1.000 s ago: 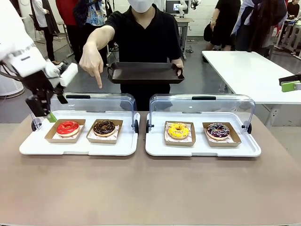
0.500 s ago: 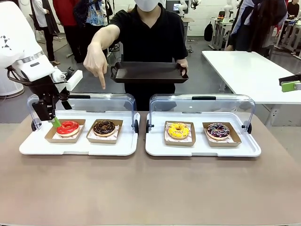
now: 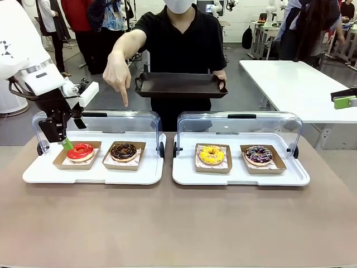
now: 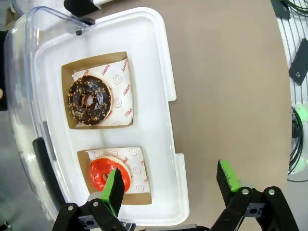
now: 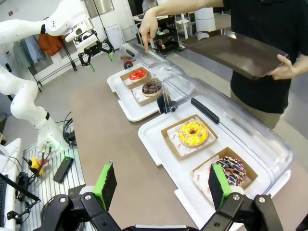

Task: Provide the desired donut to the person.
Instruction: Pick up and lift the Paper togo box containing the Donut pointed at by the person.

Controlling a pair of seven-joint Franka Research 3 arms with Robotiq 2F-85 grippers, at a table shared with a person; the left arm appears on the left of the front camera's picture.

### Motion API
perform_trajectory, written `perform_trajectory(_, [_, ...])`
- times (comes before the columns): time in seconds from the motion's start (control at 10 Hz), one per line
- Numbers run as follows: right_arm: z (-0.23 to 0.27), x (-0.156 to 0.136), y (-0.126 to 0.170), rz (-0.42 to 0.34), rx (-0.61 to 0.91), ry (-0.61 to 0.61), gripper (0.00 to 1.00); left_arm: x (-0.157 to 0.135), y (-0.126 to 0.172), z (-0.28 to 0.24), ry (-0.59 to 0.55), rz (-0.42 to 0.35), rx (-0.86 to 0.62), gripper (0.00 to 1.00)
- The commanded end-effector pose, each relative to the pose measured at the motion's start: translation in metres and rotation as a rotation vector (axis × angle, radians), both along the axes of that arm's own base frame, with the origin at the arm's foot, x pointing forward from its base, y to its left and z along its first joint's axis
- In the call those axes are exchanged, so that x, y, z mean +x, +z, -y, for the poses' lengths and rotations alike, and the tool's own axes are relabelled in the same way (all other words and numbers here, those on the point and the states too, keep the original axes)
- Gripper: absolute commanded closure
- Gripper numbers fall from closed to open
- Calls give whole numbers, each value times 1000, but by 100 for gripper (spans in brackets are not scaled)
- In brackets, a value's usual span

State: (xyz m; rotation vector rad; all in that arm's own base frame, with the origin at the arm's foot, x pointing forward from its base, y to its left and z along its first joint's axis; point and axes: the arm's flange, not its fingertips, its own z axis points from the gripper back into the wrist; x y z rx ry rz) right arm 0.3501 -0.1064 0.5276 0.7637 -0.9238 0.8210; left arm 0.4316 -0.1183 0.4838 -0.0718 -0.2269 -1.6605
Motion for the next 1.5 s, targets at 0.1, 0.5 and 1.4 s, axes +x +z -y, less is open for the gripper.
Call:
perform_trajectory(0.1, [1,4,1,28,25,9,0,20,-32,37,-89,8,107,0])
perform_trajectory(0.5, [1,4,1,28,25,9,0,35,-76,61,-97,-2,143,0])
perform_trajectory(1.4, [1,4,1,28,25,9,0,79,-132,65,-33,-91,187,0])
